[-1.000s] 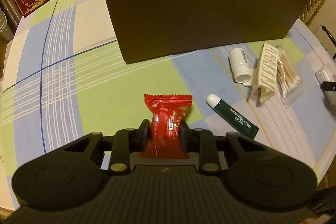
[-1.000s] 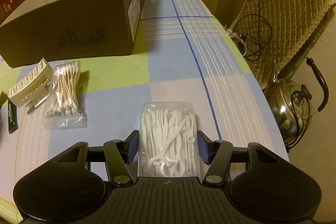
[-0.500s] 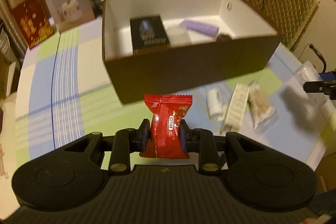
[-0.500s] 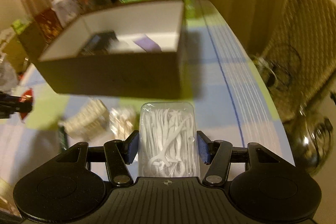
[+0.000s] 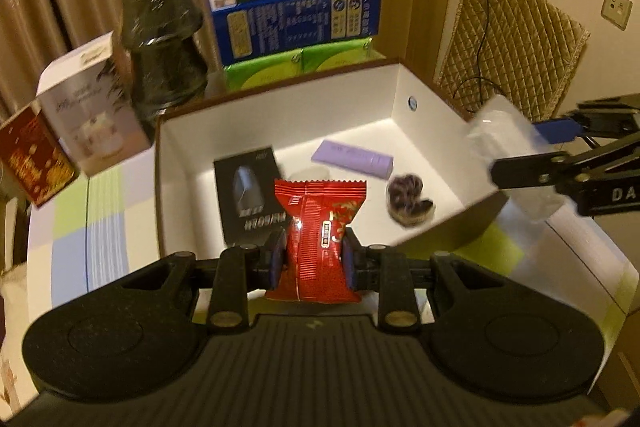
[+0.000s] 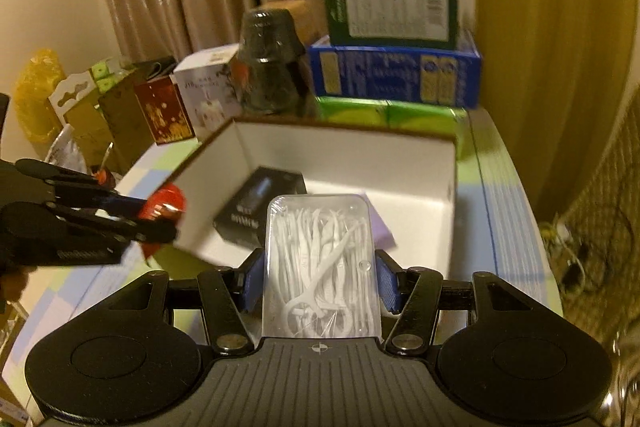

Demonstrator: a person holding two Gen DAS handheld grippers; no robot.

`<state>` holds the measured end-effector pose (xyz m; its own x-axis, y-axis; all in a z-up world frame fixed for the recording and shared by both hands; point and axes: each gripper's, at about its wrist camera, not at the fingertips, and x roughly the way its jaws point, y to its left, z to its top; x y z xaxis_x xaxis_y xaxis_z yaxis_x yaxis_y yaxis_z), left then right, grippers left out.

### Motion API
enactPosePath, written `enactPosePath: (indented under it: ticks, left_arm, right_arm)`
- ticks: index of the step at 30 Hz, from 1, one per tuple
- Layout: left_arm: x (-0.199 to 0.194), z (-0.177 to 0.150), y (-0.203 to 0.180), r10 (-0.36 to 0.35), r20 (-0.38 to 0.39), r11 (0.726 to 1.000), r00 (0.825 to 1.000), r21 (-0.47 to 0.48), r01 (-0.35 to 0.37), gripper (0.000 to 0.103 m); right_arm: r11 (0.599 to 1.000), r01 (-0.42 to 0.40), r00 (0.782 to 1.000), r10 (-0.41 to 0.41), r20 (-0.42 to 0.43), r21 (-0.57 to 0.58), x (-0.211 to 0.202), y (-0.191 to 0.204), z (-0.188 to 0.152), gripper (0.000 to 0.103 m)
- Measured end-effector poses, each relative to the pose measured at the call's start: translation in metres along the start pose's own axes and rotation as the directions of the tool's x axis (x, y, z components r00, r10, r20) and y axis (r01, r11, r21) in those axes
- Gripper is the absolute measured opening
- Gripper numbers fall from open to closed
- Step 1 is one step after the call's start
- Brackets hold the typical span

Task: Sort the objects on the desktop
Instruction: 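Carry the candy packet and floss-pick box over the brown box with both grippers, then open both grippers to release the candy packet and floss-pick box inside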

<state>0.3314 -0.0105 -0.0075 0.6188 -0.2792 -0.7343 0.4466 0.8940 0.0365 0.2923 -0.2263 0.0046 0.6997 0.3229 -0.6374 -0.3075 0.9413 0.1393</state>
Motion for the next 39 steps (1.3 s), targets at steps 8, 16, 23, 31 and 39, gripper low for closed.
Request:
enactPosePath:
  ticks: [8,16,23,31,39]
  left_arm:
    - [0.037,0.026,0.000,-0.052,-0.025,0.997,0.998,0.048,0.053,0.024]
    - [0.086,0.029,-0.005,-0.078,-0.145,0.990,0.986,0.104,0.093,0.024]
    - [0.116,0.026,-0.009,-0.089,-0.222,0.986,0.971,0.117,0.117,0.024]
    - [0.129,0.016,-0.005,-0.104,-0.261,0.984,0.960,0.112,0.138,0.025]
    - [0.121,0.018,0.010,-0.071,-0.241,0.991,0.968,0.091,0.095,0.028]
  right_arm:
    - [1.000,0.011,1.000,-0.011,-0.015,-0.021,0.041,-0.006,0.025,0.054]
    - [0.999,0.029,0.996,-0.031,-0.078,-0.021,0.074,-0.021,0.029,0.054]
    - [0.999,0.036,0.991,-0.037,-0.129,-0.009,0.094,-0.030,0.026,0.054]
    - [0.999,0.036,0.986,-0.037,-0.160,-0.008,0.106,-0.035,0.024,0.054]
    - [1.000,0.019,0.983,-0.022,-0.181,-0.017,0.114,-0.032,0.025,0.054]
